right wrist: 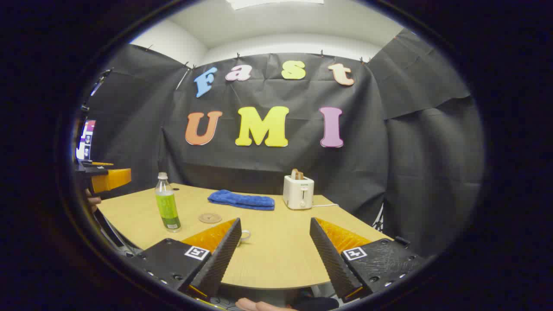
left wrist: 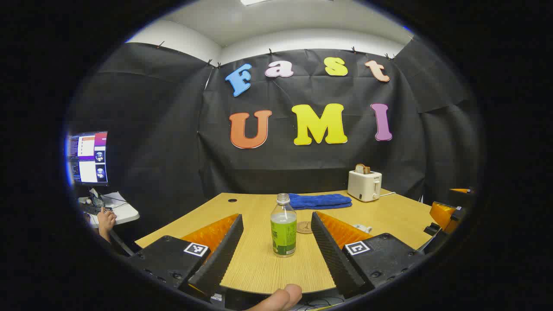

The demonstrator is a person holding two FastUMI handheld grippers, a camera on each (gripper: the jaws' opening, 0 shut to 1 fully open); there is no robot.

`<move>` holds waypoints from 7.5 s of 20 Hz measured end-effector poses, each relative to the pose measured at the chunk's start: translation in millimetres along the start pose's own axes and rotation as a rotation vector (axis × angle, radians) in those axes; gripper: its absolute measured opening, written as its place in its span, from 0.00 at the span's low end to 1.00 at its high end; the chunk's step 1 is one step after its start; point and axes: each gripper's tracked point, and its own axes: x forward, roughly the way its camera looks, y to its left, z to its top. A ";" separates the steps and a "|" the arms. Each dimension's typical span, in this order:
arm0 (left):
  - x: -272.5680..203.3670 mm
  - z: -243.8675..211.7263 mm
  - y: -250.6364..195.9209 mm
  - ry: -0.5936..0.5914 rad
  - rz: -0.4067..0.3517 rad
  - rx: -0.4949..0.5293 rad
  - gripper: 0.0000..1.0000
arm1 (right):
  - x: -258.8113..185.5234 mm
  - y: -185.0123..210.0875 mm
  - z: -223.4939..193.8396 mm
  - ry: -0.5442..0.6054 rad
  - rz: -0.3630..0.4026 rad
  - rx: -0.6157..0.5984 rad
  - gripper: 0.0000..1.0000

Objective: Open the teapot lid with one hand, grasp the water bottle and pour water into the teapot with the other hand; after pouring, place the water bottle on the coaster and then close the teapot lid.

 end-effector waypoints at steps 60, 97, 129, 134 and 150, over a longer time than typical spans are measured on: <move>70.2 -76.6 23.4 0.199 0.068 -0.101 0.99 | 184.8 97.0 -19.2 0.031 0.223 0.001 0.00; 140.5 -109.3 -12.5 0.338 -0.028 0.417 0.75 | 157.8 33.0 -41.2 0.084 0.167 0.008 0.00; 136.7 -87.3 -95.3 0.136 -0.025 1.820 0.74 | 153.8 -33.5 -73.7 0.157 0.109 0.160 0.00; 136.4 -78.3 -95.3 0.131 -0.027 1.916 0.74 | 153.7 -36.2 -77.8 0.160 0.110 0.168 0.00; 146.3 -52.3 -108.2 0.090 -0.012 2.121 0.74 | 153.3 -42.0 -88.8 0.169 0.121 0.196 0.00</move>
